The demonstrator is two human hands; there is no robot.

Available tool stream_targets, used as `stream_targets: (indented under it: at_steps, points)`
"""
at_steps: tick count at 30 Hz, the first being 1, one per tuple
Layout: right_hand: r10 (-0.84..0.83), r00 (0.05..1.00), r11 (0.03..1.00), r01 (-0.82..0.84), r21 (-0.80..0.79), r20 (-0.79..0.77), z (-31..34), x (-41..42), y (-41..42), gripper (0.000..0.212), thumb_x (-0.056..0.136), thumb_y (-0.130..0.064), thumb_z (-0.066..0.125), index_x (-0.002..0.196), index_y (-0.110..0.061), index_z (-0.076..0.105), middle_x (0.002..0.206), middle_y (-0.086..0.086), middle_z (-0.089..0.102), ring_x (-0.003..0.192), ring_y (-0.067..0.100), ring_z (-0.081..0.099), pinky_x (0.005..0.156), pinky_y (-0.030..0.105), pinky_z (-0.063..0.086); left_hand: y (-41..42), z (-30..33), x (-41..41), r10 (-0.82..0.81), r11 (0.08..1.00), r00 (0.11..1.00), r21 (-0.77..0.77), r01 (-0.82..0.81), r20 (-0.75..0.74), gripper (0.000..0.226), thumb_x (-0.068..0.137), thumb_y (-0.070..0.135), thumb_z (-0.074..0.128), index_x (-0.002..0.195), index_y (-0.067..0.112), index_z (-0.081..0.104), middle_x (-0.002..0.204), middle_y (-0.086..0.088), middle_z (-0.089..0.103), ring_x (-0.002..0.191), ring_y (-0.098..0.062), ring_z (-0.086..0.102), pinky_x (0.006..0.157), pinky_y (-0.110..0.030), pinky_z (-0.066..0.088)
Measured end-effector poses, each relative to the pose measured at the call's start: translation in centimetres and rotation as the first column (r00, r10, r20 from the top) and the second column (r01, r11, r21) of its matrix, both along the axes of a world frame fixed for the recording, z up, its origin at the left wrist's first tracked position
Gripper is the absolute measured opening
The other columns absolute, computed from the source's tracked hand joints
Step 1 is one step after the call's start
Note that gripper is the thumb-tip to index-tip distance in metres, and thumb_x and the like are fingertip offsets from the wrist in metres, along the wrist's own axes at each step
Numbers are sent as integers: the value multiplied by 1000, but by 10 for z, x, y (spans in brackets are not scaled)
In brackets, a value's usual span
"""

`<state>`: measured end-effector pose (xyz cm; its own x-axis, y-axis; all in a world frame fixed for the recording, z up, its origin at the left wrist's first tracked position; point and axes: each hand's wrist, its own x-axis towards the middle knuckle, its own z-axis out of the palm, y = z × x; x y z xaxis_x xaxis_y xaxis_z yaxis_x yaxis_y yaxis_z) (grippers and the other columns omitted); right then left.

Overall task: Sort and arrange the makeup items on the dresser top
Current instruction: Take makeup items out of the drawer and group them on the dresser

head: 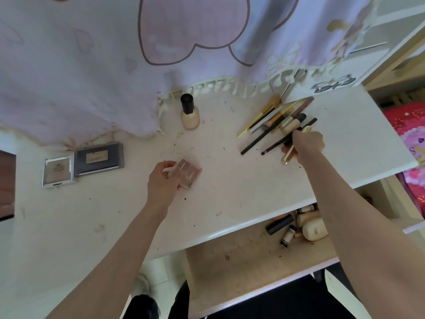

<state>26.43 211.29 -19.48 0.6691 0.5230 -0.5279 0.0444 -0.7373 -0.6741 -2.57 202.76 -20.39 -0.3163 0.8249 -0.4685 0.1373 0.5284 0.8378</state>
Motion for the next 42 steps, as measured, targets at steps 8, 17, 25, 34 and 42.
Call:
stream_targets:
  at_steps: [8,17,25,34,42]
  points:
    - [-43,992,999,46,-20,117,-6,3,8,40,86,-7,53,124,0,41,119,16,53,89,22,50,65,28,48,5,2,-19,-19,1000,922,1,21,-386,28,90,11,52,118,12,55,113,-9,55,89,-21,52,78,-29,43]
    - [66,945,997,-73,10,320,-9,-10,-3,43,88,0,51,130,-3,42,135,14,37,115,28,47,81,23,37,-2,-4,-28,-344,938,669,-204,280,-659,73,78,37,69,137,13,34,134,-14,26,121,-34,27,102,-44,27]
    - [191,883,952,-274,139,430,-32,-24,-33,41,96,-15,41,136,-4,40,142,12,40,125,28,45,105,38,38,-17,-8,-61,-316,936,421,-205,287,-850,46,86,22,61,128,11,48,127,-19,41,112,-39,36,91,-49,29]
    - [301,852,916,-384,120,429,-42,-23,-50,48,95,-32,33,138,-11,31,142,15,39,130,33,37,107,55,31,-30,-12,-62,-403,878,293,-276,392,-867,48,87,19,54,133,10,42,136,-18,38,120,-36,39,95,-52,28]
    - [494,766,851,-523,-48,410,-36,-38,-103,51,102,-23,27,148,-3,15,157,11,11,145,22,8,119,33,5,-67,-8,-16,-434,708,386,-44,705,-814,44,93,27,33,129,9,50,138,-17,46,129,-36,42,100,-50,37]
